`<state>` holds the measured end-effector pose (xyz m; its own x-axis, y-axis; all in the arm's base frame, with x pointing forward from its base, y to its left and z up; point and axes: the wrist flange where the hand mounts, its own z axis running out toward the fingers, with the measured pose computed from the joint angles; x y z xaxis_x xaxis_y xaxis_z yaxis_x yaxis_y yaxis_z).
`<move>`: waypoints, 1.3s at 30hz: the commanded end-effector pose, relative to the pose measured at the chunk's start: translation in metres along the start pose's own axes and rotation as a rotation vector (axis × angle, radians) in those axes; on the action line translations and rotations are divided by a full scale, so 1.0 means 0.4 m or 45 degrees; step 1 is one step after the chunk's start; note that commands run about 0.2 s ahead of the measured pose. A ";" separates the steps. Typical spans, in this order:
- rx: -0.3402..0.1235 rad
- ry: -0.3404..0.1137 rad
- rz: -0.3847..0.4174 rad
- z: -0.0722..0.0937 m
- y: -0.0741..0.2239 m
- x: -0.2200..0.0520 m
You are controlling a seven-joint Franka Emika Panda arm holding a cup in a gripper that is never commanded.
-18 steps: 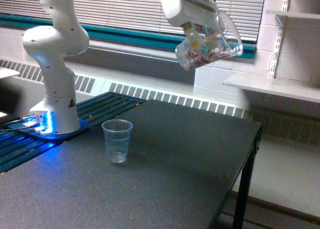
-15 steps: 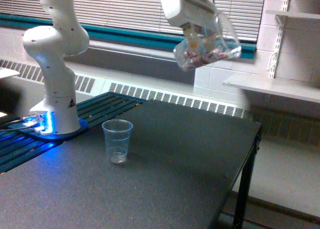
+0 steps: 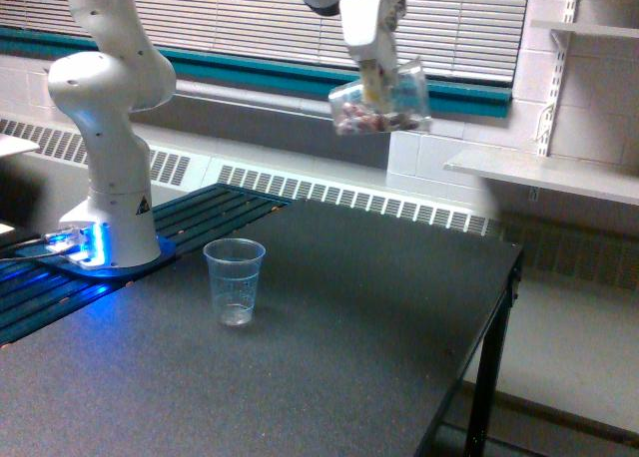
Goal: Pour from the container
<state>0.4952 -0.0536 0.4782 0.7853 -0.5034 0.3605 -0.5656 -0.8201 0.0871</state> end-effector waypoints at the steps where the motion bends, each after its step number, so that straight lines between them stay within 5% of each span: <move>1: -0.057 -0.055 0.056 0.007 0.096 -0.052; 10: -0.050 -0.017 0.058 -0.007 0.162 -0.138; 26: -0.140 -0.151 -0.015 0.143 0.204 -0.323; 39: -0.199 -0.144 -0.004 0.164 0.241 -0.365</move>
<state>0.3463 -0.0724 0.3668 0.8291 -0.5127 0.2232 -0.5566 -0.7945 0.2428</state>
